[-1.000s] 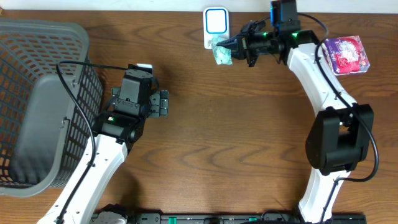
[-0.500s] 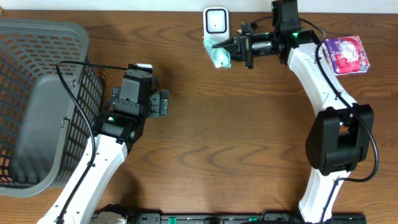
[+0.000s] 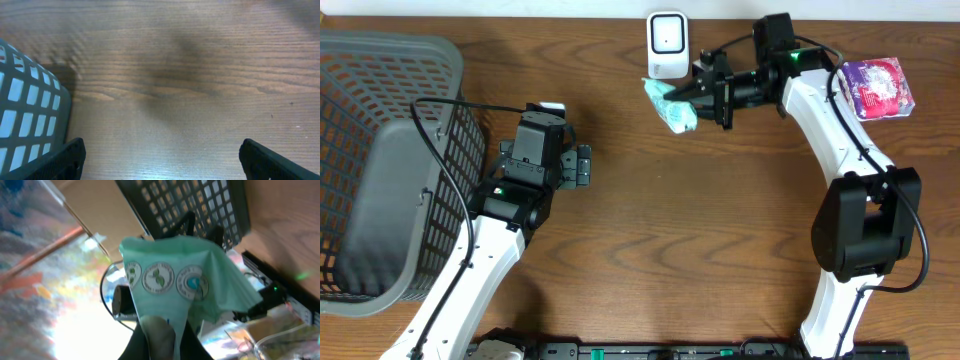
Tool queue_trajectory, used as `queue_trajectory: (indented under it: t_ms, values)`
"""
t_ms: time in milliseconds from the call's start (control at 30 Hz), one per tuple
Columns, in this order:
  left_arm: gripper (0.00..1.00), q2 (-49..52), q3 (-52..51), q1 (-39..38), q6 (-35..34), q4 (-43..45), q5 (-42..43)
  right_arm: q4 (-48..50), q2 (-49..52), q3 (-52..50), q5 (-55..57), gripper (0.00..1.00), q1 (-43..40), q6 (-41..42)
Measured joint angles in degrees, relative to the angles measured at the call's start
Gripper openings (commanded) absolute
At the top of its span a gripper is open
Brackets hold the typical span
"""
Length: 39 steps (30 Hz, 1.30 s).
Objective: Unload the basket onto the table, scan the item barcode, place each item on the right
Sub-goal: 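Lift the mint-green pouch and hold it up to the scanner face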
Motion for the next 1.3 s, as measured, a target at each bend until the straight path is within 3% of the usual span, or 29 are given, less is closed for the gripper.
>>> queue_trajectory:
  t_ms: [333,500,700,900,1300]
  values:
    - [0.98,0.0,0.0,0.0,0.0,0.0,0.0,-25.0,0.0,-0.1,2.3,0.01,-3.1,-24.5]
    - [0.98,0.0,0.0,0.0,0.0,0.0,0.0,-29.3,0.0,-0.1,8.3,0.01,-4.0,-33.7]
    - [0.98,0.0,0.0,0.0,0.0,0.0,0.0,-28.2,0.0,-0.1,11.1,0.01,-4.0,-37.8]
    - [0.98,0.0,0.0,0.0,0.0,0.0,0.0,-15.5,0.0,-0.2,17.2,0.01,-3.1,-32.0]
    - [0.98,0.0,0.0,0.0,0.0,0.0,0.0,30.9,0.0,-0.3,50.8,0.01,0.3,1.7]
